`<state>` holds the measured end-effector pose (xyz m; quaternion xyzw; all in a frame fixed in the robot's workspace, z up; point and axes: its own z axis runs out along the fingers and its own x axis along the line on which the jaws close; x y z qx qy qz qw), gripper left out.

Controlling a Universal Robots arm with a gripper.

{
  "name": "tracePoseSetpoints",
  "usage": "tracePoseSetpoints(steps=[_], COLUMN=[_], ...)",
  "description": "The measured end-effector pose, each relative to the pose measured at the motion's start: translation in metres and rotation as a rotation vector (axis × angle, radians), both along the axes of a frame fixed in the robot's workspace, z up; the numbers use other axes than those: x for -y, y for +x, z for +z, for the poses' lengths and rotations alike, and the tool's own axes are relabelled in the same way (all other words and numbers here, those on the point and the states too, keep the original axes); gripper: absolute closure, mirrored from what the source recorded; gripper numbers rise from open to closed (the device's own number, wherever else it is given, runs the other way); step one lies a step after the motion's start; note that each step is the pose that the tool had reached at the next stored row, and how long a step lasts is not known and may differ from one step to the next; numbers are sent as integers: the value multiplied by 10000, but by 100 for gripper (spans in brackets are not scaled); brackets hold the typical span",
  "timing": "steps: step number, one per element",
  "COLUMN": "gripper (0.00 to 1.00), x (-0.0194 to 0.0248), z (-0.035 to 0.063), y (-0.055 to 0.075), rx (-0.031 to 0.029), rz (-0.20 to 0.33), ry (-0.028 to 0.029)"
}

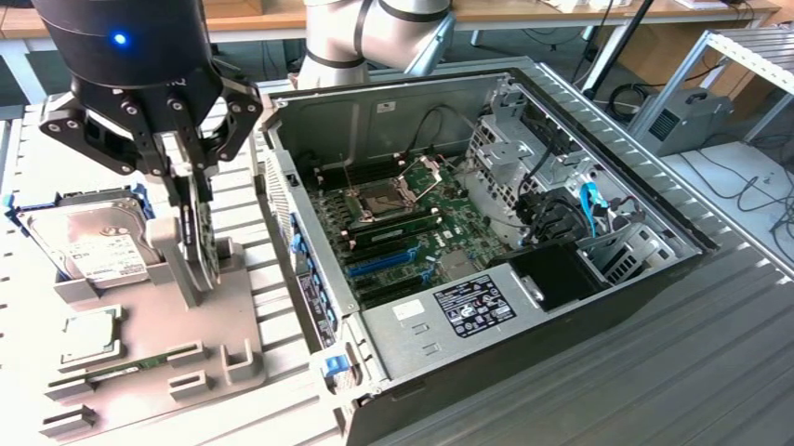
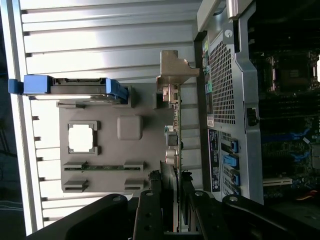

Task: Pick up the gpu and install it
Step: 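Pick up the gpu and move the gpu toward the slot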

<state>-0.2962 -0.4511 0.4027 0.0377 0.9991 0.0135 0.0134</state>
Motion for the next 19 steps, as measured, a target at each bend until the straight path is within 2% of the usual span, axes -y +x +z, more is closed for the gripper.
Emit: tracePoseSetpoints(steps=[19], gripper=[74], x=[0], z=[48], y=[0], rx=[-1], rz=[-1], ry=[-1])
